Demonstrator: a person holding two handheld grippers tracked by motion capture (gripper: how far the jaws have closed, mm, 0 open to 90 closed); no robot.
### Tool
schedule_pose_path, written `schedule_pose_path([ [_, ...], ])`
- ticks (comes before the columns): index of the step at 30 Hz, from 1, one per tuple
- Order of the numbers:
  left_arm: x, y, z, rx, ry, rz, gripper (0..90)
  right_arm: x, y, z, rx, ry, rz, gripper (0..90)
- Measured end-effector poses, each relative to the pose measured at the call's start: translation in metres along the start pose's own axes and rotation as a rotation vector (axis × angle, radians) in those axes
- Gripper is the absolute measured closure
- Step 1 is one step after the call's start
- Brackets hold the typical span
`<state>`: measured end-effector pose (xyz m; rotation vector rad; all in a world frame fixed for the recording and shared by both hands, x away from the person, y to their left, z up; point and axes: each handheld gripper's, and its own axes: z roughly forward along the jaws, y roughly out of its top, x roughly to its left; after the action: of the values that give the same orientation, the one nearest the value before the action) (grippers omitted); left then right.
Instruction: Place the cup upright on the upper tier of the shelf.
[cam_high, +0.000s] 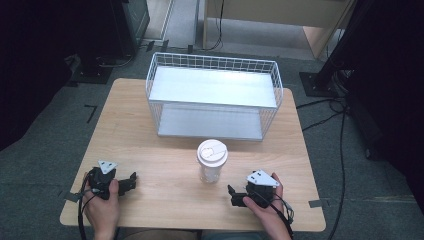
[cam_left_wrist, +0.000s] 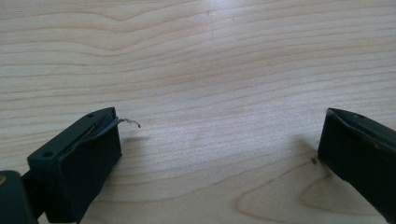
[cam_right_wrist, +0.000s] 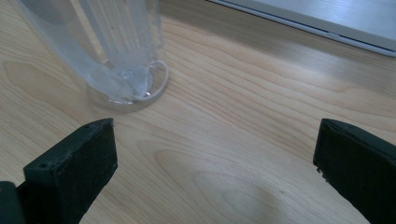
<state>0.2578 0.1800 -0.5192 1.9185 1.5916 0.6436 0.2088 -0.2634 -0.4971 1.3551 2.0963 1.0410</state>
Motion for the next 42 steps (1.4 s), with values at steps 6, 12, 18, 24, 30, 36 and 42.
schedule_pose_path([
  [6, 0.000, 0.000, 0.000, 0.000, 0.000, 0.000, 0.0, 0.009, 0.006, 0.006, -0.010, 0.026, -0.010, 0.0],
  [12, 0.000, 0.000, 0.000, 0.000, 0.000, 0.000, 0.0, 0.022, 0.011, 0.012, -0.027, 0.061, -0.005, 0.0],
  [18, 0.000, 0.000, 0.001, 0.000, -0.006, 0.005, 0.0, 0.035, 0.018, 0.019, -0.050, 0.091, 0.004, 0.0],
  [24, 0.000, 0.000, 0.001, 0.000, -0.007, 0.006, 0.0, 0.044, 0.023, 0.026, -0.062, 0.104, 0.003, 0.0],
  [30, 0.000, 0.000, 0.000, 0.000, -0.006, 0.006, 0.0, 0.050, 0.028, 0.028, -0.091, 0.125, 0.027, 0.0],
  [36, 0.000, 0.000, 0.000, 0.000, -0.007, 0.006, 0.0, 0.055, 0.034, 0.030, -0.130, 0.141, 0.038, 0.0],
  [42, 0.000, 0.000, 0.000, 0.000, -0.007, 0.006, 0.0, 0.058, 0.040, 0.033, -0.189, 0.143, 0.048, 0.2],
])
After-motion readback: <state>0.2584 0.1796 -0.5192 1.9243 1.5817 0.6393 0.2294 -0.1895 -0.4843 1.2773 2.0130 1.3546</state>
